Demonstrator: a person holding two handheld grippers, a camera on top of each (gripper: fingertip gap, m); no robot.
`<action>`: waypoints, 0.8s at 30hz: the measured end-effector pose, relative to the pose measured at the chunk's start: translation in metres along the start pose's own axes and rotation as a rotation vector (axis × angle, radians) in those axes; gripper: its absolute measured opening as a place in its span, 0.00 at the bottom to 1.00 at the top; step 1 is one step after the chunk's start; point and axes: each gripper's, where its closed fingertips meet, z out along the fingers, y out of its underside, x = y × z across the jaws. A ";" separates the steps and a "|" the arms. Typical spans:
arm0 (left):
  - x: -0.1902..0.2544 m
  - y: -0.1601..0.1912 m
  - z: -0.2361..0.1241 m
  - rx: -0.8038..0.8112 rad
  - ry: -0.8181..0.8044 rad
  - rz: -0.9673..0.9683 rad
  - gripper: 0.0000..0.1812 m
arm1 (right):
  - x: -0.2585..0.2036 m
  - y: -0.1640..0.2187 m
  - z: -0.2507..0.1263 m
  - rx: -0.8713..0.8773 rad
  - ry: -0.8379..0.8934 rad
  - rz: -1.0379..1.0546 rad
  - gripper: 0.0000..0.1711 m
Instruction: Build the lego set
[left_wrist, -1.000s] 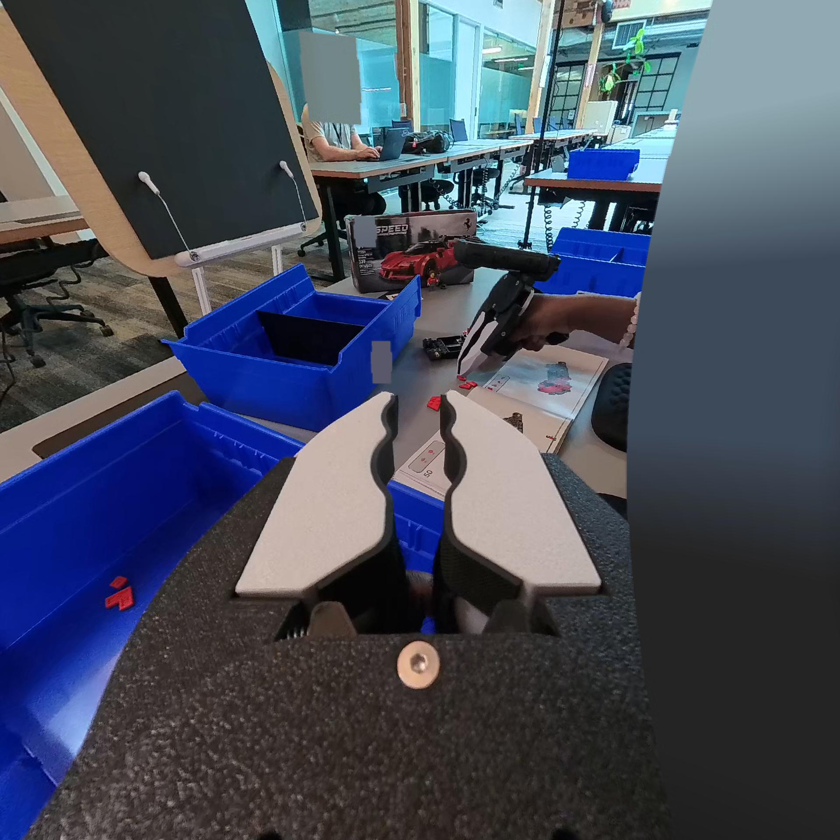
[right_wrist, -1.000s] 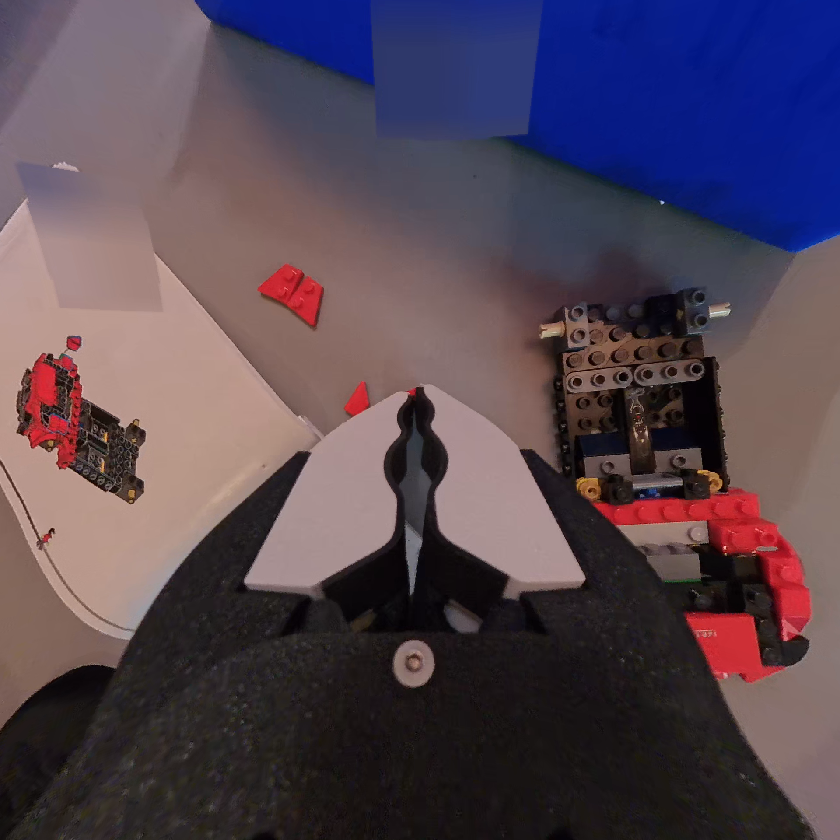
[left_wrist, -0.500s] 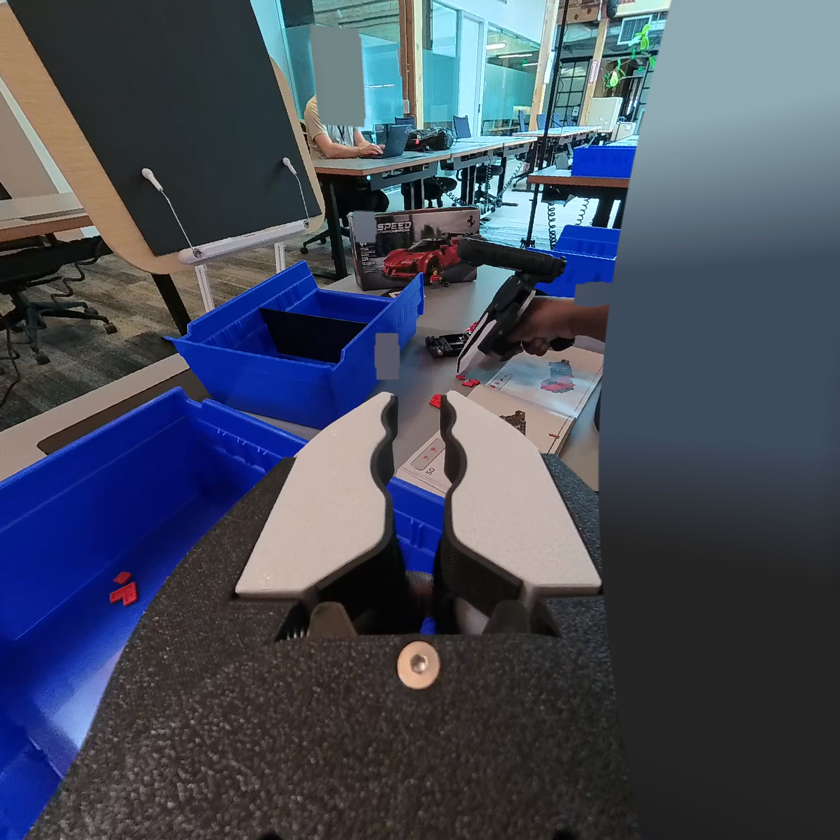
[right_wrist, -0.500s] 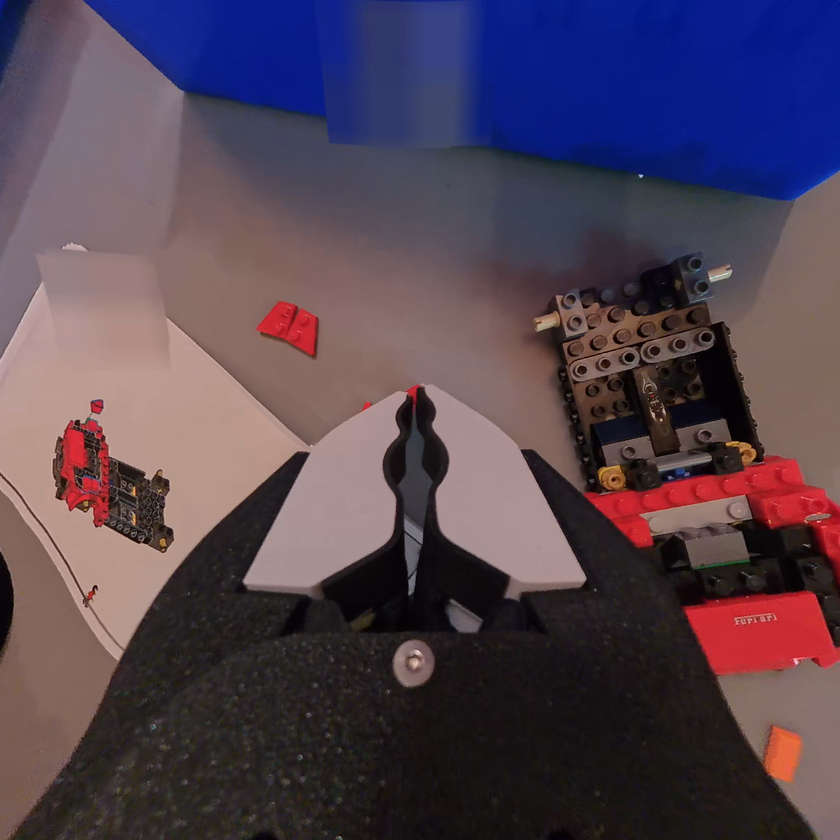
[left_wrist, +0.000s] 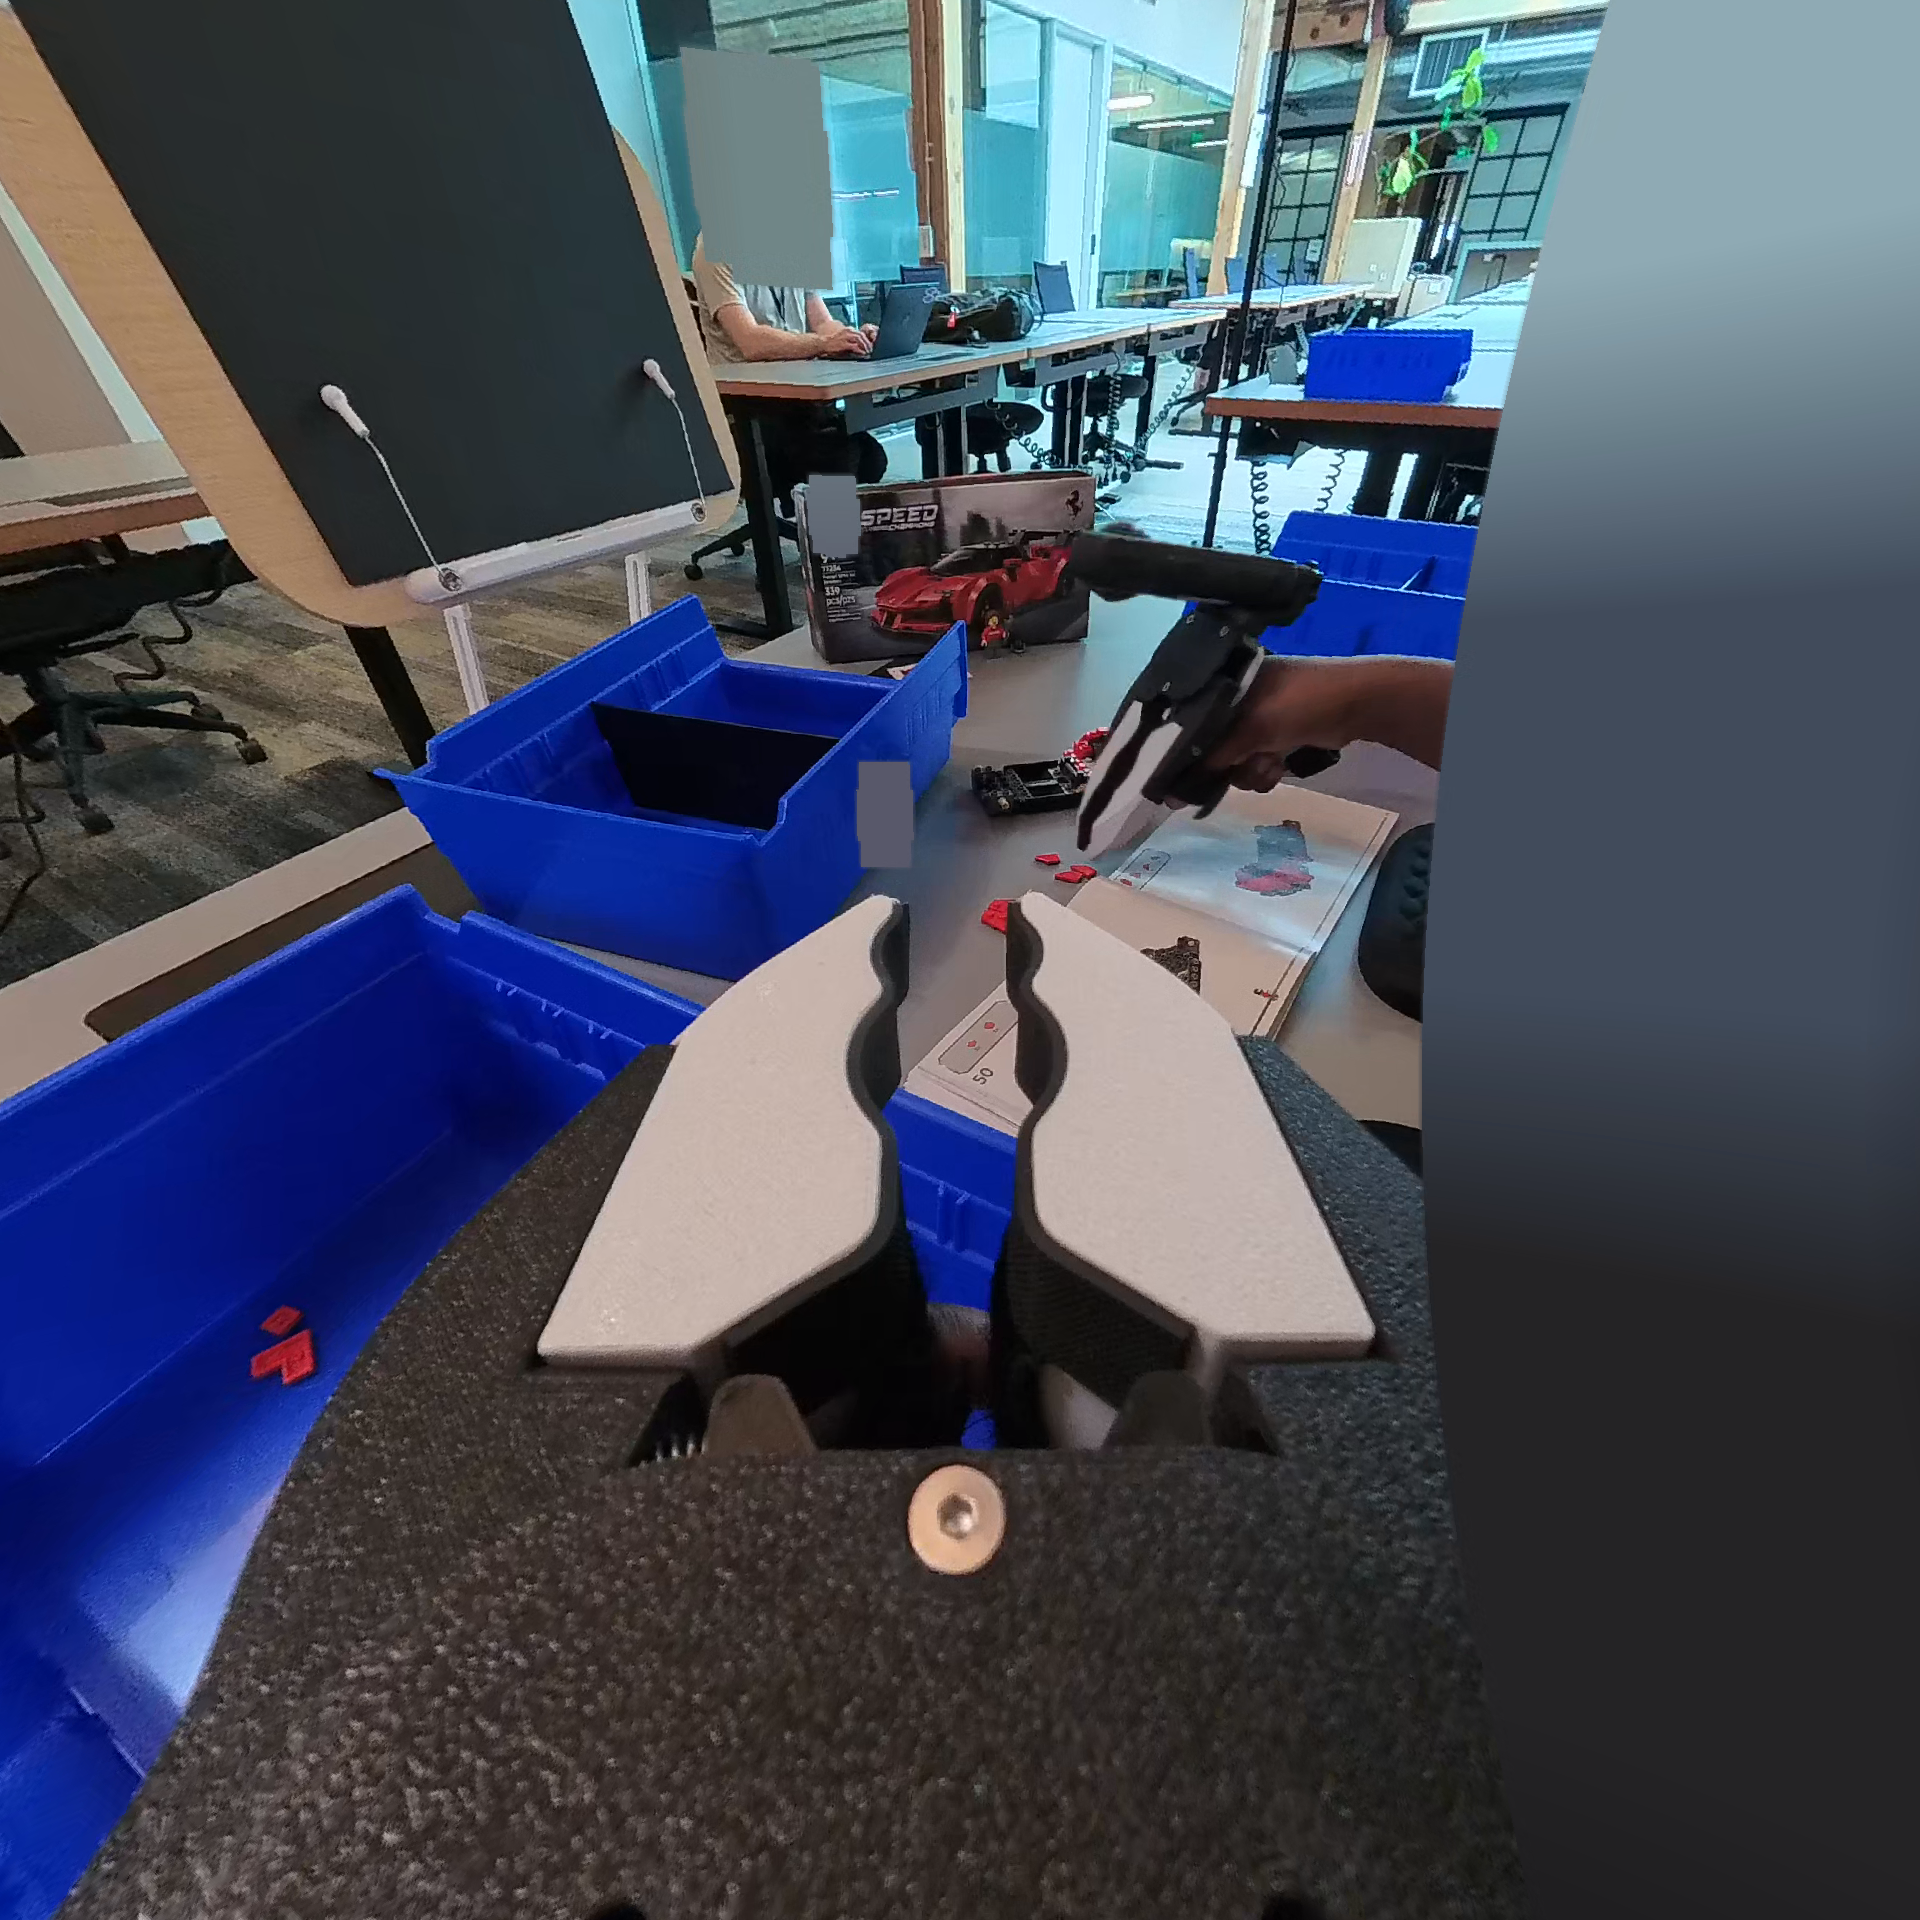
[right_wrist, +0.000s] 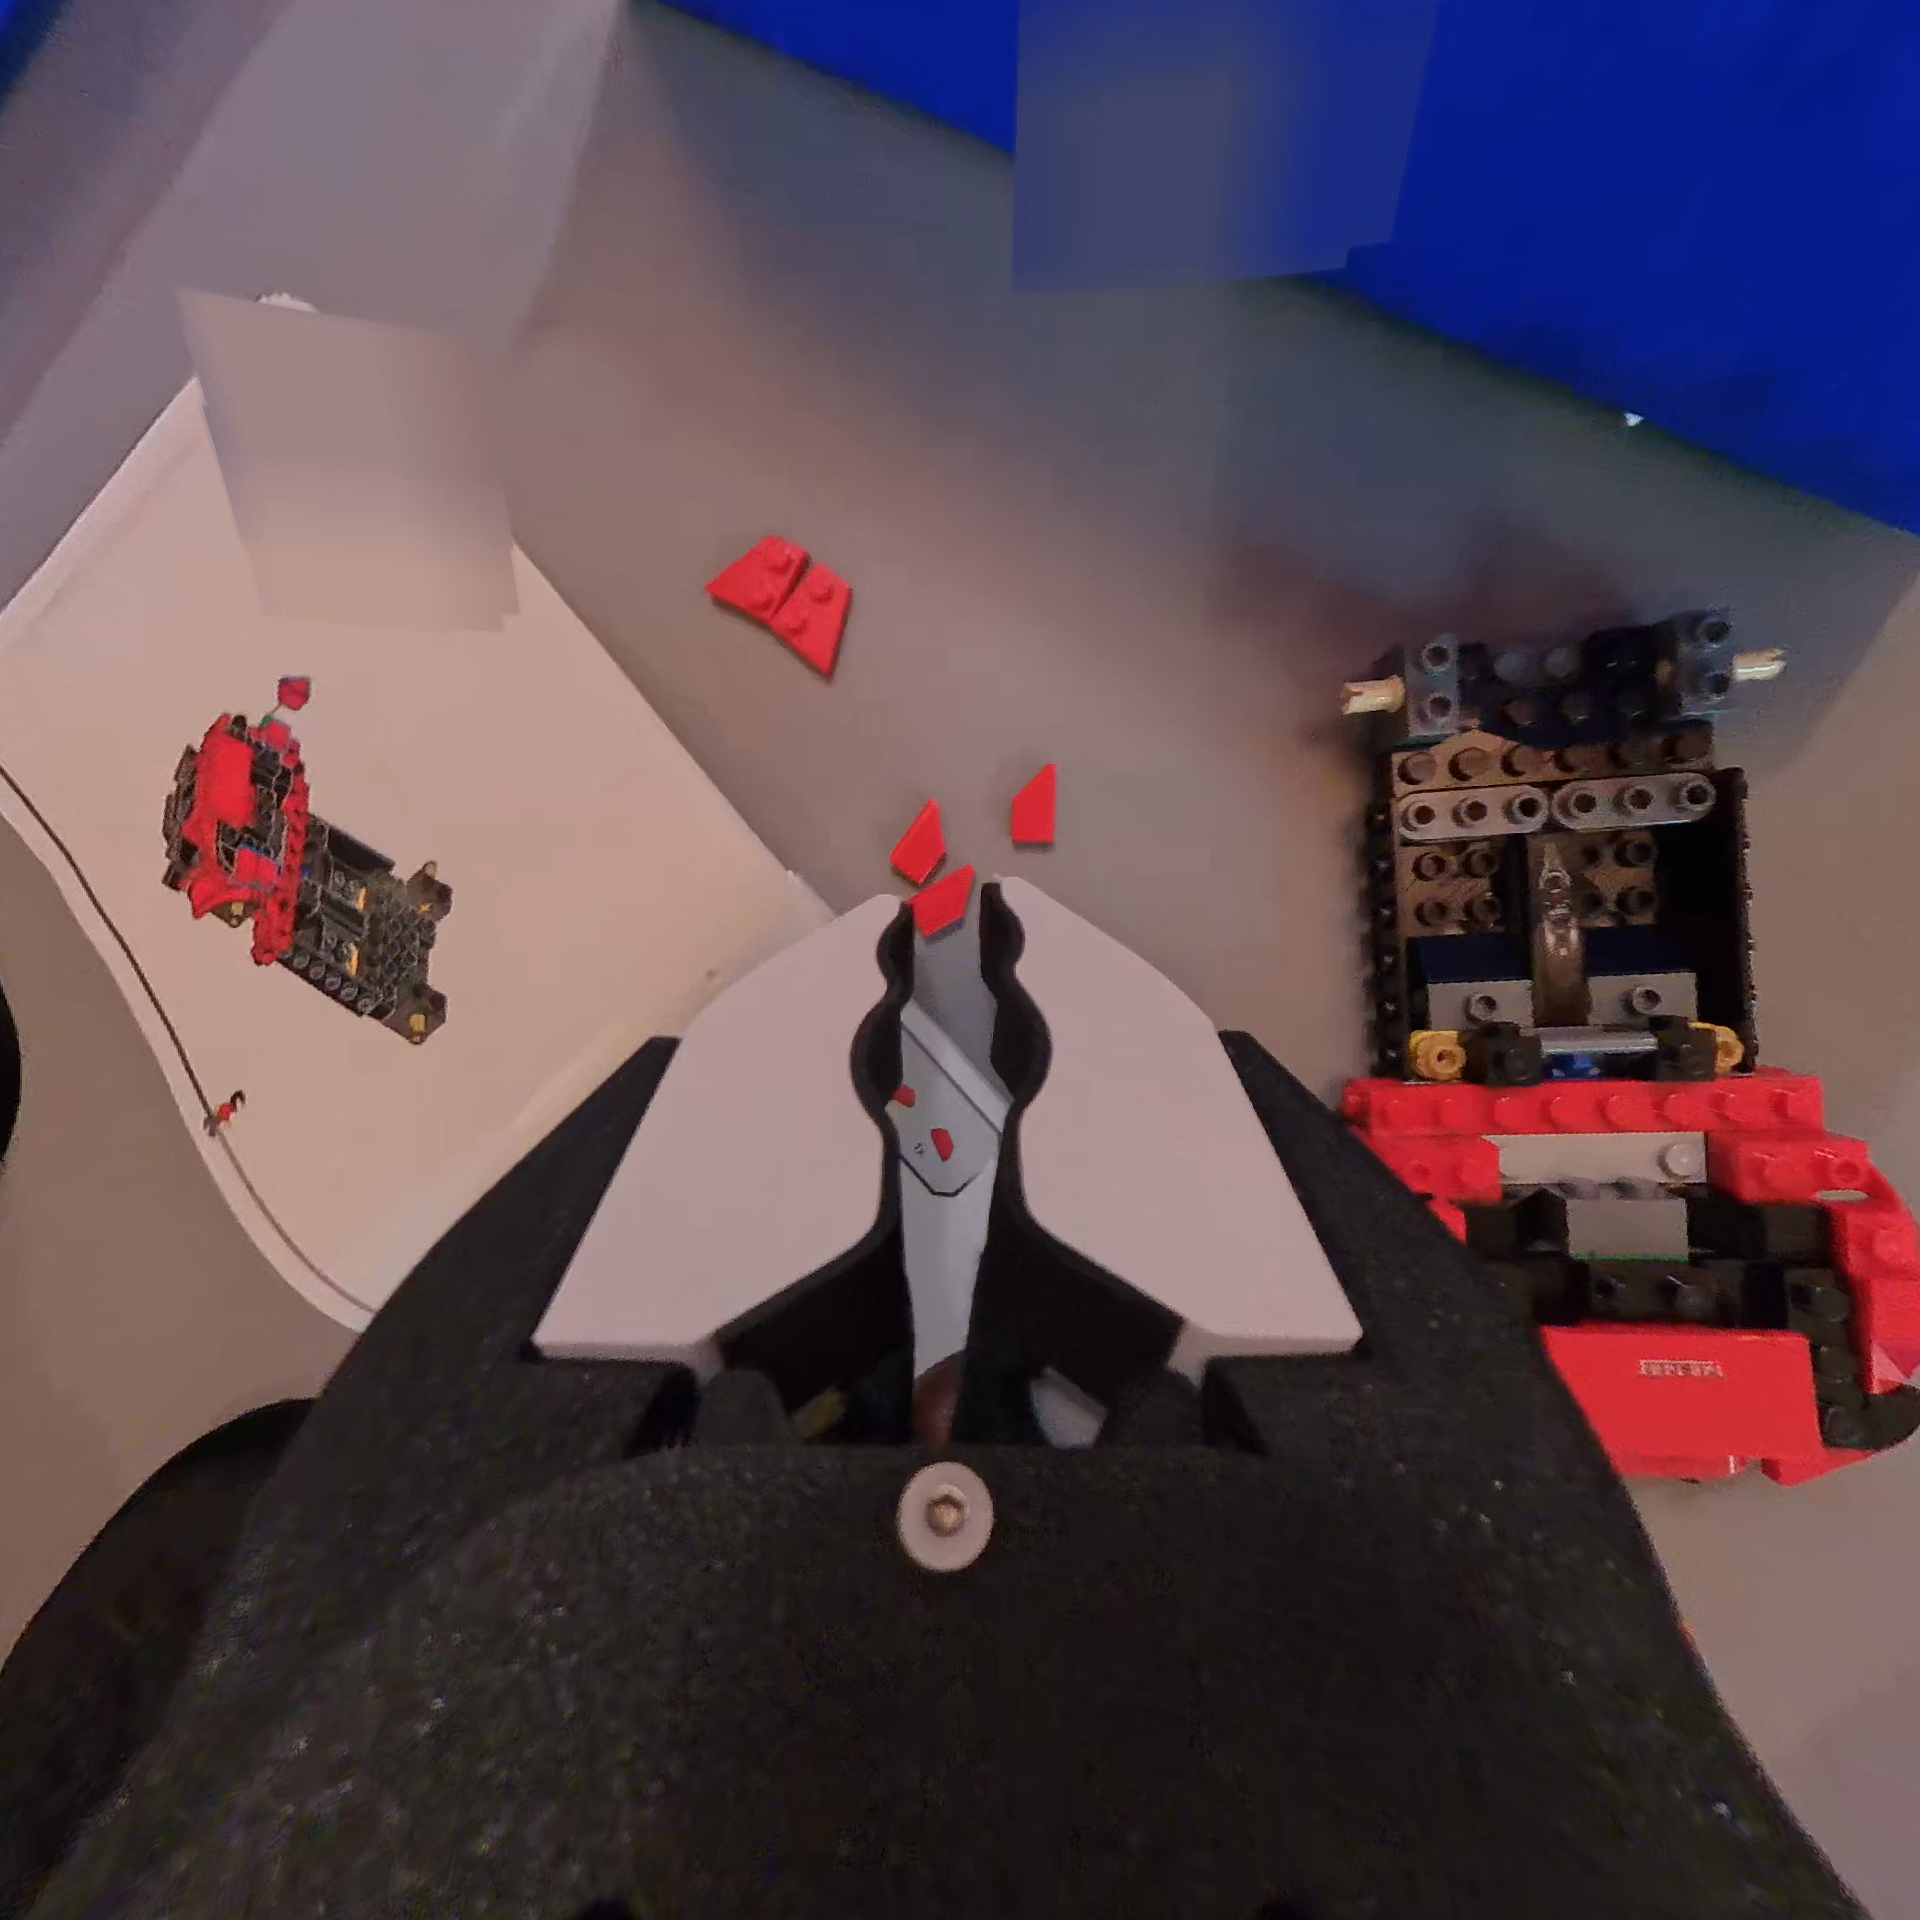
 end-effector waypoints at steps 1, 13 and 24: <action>0.000 0.000 0.000 -0.001 0.000 0.000 0.09 | -0.001 0.001 0.001 -0.008 -0.005 -0.010 0.08; 0.000 0.002 0.000 -0.006 -0.002 0.002 0.09 | 0.008 0.011 0.003 -0.079 0.001 -0.092 0.08; 0.000 0.003 0.002 -0.015 0.000 0.006 0.09 | 0.001 0.006 0.001 -0.047 -0.031 -0.176 0.06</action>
